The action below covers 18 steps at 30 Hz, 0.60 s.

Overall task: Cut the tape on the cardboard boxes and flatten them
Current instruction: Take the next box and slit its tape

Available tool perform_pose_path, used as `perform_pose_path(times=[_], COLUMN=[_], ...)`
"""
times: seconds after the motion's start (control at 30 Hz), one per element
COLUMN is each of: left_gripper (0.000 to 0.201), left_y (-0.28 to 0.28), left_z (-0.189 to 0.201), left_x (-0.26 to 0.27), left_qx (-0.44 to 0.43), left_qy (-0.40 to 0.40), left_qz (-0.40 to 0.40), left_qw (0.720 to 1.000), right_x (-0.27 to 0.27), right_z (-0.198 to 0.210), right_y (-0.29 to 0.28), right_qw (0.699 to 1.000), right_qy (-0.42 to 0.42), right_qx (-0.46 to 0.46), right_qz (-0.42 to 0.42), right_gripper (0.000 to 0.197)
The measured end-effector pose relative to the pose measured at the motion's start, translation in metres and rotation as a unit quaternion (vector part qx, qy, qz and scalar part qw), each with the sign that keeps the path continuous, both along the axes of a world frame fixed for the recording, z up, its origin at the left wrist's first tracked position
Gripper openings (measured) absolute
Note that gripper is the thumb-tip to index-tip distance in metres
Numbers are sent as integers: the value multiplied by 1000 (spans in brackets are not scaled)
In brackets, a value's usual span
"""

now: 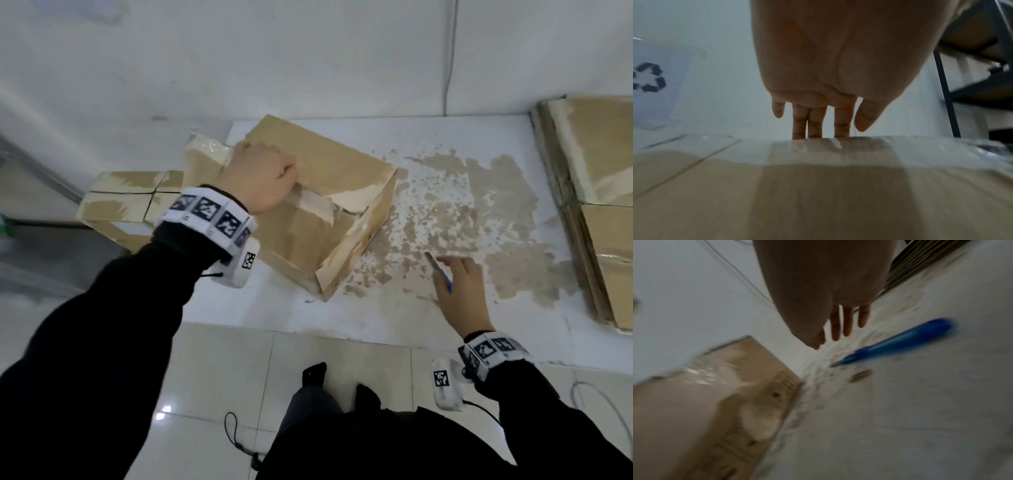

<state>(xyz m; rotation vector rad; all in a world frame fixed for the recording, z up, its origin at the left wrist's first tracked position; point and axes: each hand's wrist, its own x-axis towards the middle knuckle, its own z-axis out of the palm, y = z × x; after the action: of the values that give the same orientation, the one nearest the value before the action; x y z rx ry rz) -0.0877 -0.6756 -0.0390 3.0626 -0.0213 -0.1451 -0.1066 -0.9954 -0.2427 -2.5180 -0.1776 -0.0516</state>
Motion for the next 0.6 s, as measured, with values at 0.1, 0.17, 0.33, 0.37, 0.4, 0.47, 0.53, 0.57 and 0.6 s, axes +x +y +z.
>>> perform_pose_path(times=[0.1, 0.17, 0.33, 0.37, 0.4, 0.47, 0.53, 0.57, 0.6], left_gripper=[27, 23, 58, 59, 55, 42, 30, 28, 27], left_y=[22, 39, 72, 76, 77, 76, 73, 70, 67], left_z=[24, 22, -42, -53, -62, -73, -80, -83, -84], left_x=[-27, -50, -76, -72, -66, -51, -38, -32, -29], left_qx=[-15, -13, 97, 107, 112, 107, 95, 93, 95], left_qy=[84, 191, 190, 169, 151, 114, 100, 106, 119], left_qz=[0, 25, -55, -84, -109, -147, -183, -201, -216], left_qw=[996, 981, 975, 976, 976, 977, 973, 969, 964], right_x=[0, 3, 10, 12, 14, 24, 47, 65, 84], right_z=[49, 66, 68, 71, 76, 91, 113, 123, 133], right_y=[58, 95, 137, 139, 139, 135, 127, 123, 120], right_qw=[977, 954, 953, 956, 958, 966, 981, 988, 991], right_qy=[-116, -152, -133, -126, -118, -84, -45, -25, -4], right_qx=[112, 132, -48, -84, -114, -163, -142, -114, -90], right_qz=[139, 224, 266, 253, 236, 182, 124, 106, 97], right_gripper=[19, 19, 42, 47, 52, 57, 56, 58, 60])
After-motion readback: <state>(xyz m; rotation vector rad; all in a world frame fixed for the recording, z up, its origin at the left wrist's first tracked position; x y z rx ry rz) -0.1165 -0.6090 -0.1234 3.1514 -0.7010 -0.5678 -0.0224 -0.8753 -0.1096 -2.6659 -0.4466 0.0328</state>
